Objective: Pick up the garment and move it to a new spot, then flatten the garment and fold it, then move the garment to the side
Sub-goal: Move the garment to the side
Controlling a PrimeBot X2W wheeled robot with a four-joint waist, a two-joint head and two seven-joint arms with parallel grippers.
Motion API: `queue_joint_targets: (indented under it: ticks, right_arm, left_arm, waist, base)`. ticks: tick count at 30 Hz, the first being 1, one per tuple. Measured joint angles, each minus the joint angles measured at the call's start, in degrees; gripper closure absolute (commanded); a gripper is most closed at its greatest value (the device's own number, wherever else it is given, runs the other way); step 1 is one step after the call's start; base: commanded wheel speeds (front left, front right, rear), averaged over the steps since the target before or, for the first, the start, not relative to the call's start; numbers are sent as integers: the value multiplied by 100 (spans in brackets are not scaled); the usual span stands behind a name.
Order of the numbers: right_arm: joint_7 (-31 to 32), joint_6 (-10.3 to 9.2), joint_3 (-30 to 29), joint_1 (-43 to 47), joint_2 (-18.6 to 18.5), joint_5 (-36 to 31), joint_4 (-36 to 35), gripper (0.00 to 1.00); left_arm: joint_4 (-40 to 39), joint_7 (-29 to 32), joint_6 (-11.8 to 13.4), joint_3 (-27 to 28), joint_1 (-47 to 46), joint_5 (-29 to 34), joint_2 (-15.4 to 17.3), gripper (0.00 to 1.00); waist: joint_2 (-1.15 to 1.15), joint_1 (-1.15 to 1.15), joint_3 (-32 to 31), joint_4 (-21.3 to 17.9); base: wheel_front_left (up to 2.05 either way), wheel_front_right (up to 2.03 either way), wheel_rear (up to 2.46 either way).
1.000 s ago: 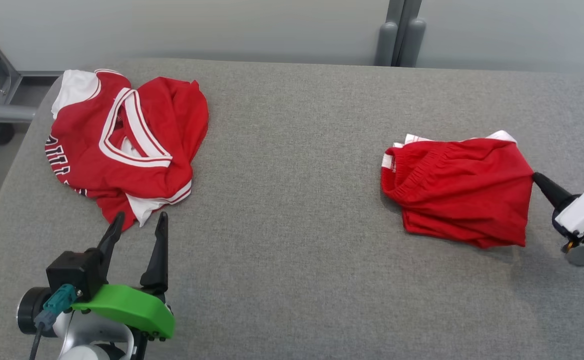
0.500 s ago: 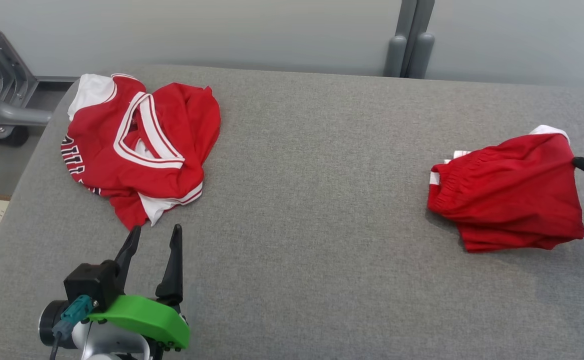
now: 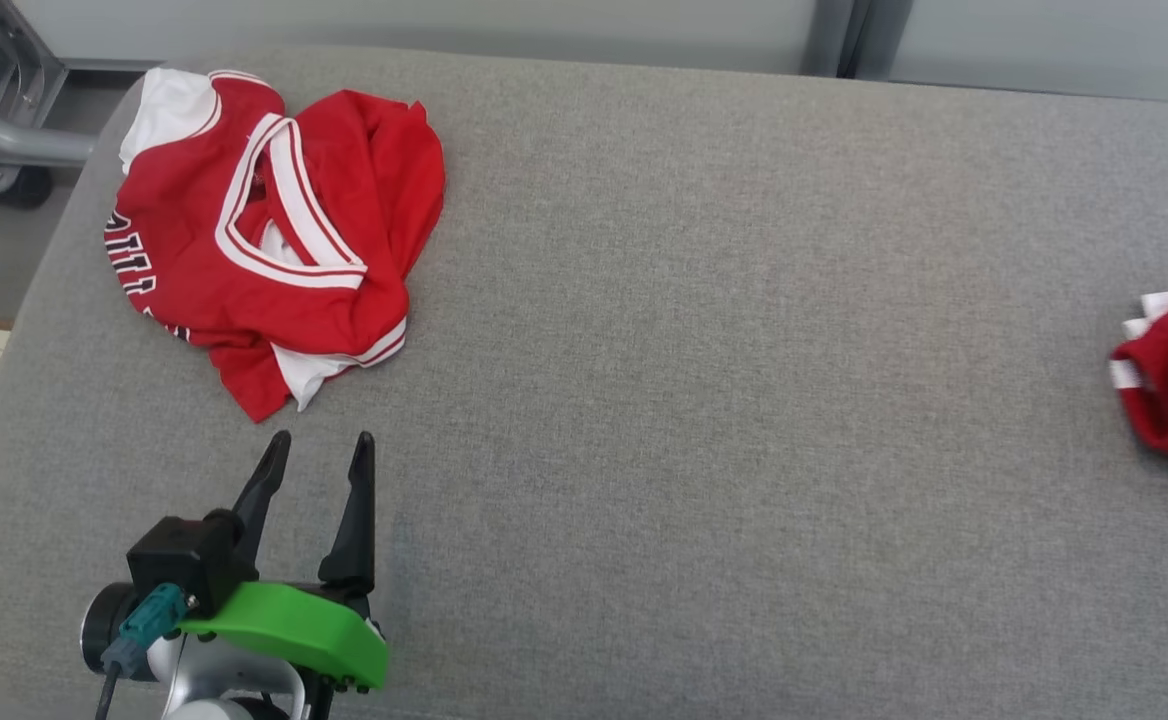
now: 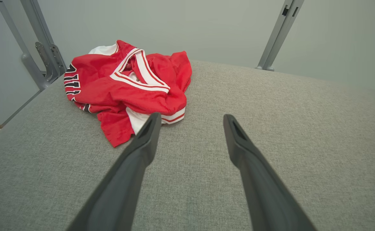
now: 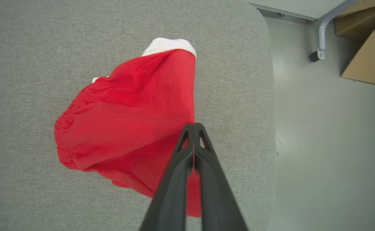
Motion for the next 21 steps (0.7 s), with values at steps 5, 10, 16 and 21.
queue_joint_targets:
  ticks: [5, 10, 16, 21]
  right_arm:
    - [43, -1, -70, -112, -348, -279, 100, 100]
    - [-154, -1, -158, -272, -235, -541, 103, 100]
    - [-292, -5, -207, -320, 266, -579, 434, 100]
    - [-412, -7, -288, -320, 446, -655, 847, 100]
  left_arm:
    - [-140, 18, 0, -11, -242, -45, -15, 0]
    - [-209, 16, -2, 4, -414, -49, -20, 0]
    - [-212, 15, -43, 47, -581, -48, -19, 0]
    - [-80, -8, -43, 85, -669, -42, -5, 0]
  waist:
    - [0, 0, 350, 38]
    - [0, 0, 706, 27]
    - [0, 0, 1029, -112]
    - [0, 0, 1115, -356]
  base:
    - [0, 0, 0]
    - [0, 0, 0]
    - [0, 0, 0]
    - [0, 0, 0]
